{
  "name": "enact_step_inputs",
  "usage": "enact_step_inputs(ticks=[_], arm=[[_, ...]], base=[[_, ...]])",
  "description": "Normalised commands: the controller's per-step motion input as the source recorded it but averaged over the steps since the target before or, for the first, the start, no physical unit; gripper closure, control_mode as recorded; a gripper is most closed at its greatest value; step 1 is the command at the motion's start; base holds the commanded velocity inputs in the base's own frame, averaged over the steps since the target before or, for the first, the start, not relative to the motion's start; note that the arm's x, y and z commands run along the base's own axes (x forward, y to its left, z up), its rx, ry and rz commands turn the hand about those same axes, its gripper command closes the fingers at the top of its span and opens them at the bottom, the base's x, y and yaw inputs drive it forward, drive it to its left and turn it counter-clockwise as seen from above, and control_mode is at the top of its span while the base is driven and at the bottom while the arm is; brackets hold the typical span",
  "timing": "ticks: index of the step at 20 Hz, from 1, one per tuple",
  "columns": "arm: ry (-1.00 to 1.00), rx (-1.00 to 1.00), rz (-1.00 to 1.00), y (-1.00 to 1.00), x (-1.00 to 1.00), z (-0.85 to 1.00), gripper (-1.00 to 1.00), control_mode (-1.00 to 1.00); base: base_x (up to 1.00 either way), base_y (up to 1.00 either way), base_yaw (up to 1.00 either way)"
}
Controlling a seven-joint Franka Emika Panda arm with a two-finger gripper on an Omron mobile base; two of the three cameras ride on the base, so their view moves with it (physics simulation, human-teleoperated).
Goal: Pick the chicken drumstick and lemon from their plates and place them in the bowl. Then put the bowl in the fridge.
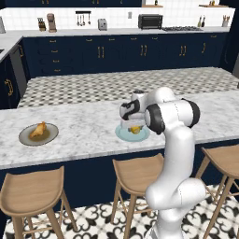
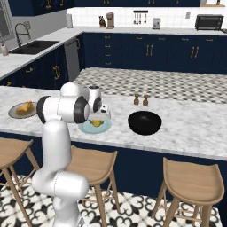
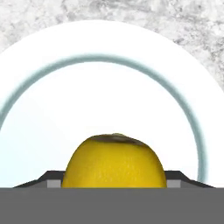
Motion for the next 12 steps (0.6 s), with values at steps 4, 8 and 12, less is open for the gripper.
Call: enact_step_inputs(ticks=[4,8,12], arm=[[-0.01,0.00,0.00,0.00,-0.48,0.03,1.00,-1.00],[-0.13,0.00,0.00,0.00,-0.96,0.45,1.00,-1.00],[-0.07,0.00,-0.03,-0.16,-0.81,1.00,1.00,-1.00]], base=[[0.00,0.00,0.00],[0.00,0.00,0.00],[0.00,0.00,0.00]])
